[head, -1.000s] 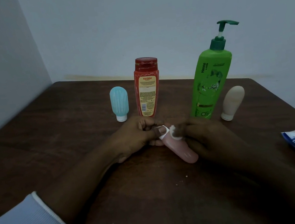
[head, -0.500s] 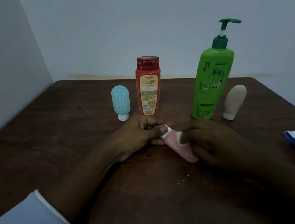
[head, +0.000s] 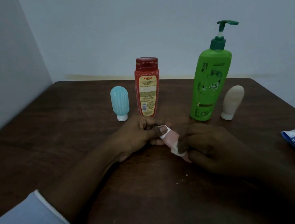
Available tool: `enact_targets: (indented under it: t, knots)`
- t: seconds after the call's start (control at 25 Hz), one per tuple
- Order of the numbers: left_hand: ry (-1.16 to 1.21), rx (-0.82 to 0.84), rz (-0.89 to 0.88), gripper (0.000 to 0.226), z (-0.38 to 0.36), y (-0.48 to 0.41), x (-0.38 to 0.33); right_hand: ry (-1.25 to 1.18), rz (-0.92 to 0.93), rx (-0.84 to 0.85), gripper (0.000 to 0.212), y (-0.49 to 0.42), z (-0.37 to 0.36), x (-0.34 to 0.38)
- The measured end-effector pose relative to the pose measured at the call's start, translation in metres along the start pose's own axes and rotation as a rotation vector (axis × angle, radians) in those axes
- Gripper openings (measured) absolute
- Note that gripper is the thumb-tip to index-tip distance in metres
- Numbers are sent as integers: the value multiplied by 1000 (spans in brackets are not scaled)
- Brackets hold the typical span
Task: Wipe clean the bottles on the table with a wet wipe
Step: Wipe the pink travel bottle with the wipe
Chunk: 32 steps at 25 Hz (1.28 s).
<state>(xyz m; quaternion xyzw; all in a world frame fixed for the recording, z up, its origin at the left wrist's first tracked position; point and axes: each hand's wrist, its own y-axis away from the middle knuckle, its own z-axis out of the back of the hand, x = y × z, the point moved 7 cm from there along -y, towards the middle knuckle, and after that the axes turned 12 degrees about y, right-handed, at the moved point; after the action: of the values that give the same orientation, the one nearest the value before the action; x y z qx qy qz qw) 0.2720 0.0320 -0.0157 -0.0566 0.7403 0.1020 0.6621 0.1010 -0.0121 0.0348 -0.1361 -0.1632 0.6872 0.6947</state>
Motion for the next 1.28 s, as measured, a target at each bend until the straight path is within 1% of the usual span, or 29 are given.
enact_targets:
  t: [0.08,0.16,0.24,0.32,0.44,0.48,0.52,0.56,0.6,0.64,0.68,0.72,0.8,0.88,0.96,1.0,1.04,1.08,1.12,1.16,1.2,1.24,1.28]
  knots:
    - [-11,15,-23,25,-1,1,-1,-3,2,-53,25,-8,1,-1]
    - [-13,20,-24,24,-2,1,-2,54,-5,-28,34,-15,-6,-5]
    - [-10,13,-22,25,-2,1,-2,75,51,57,36,-13,-9,-3]
    - [-3,5,-5,27,-2,1,-1,72,116,176,35,-6,-6,4]
    - [-2,-10,20,27,0,-1,1,46,80,389,22,5,2,-4]
    - [-6,-9,21,28,0,-2,1,34,45,390,19,7,6,-11]
    - [-8,-4,19,28,-1,-2,0,0,3,321,18,7,12,-19]
    - [-9,-1,15,29,-1,-2,0,-38,-35,204,18,7,17,-26]
    - [-7,-2,12,29,-1,-2,0,-53,-59,91,20,5,20,-29]
    - [-1,-6,8,29,-1,-2,1,-52,-72,17,24,3,18,-28]
    - [3,-6,3,29,-1,-1,1,-47,-71,-8,28,0,13,-25]
    - [1,-4,-2,30,-2,-1,0,-41,-60,3,32,-3,5,-20]
    - [-11,-3,-1,29,-2,-1,0,-46,-34,76,37,-6,-2,-15]
    - [-11,-18,12,28,0,-1,0,-64,-13,183,30,-3,2,-16]
    - [-6,-10,15,28,0,-2,1,-79,14,324,23,6,6,-18]
    - [0,-5,17,28,-1,-2,1,-98,17,359,22,9,7,-20]
    - [9,-9,16,28,0,-1,1,-125,11,329,22,10,9,-23]
    - [15,-16,14,28,0,0,0,-159,-13,233,23,8,14,-28]
    - [14,-22,10,28,0,0,-1,-172,-52,101,23,6,19,-34]
    - [10,-24,5,28,0,1,-1,-151,-92,-20,25,5,22,-38]
    - [5,-19,-2,28,0,2,-1,-112,-121,-99,29,3,21,-40]
    - [4,-6,-10,28,-1,3,-2,-77,-127,-131,33,1,16,-38]
    - [4,10,-17,27,-3,3,-2,-57,-119,-125,36,-1,10,-35]
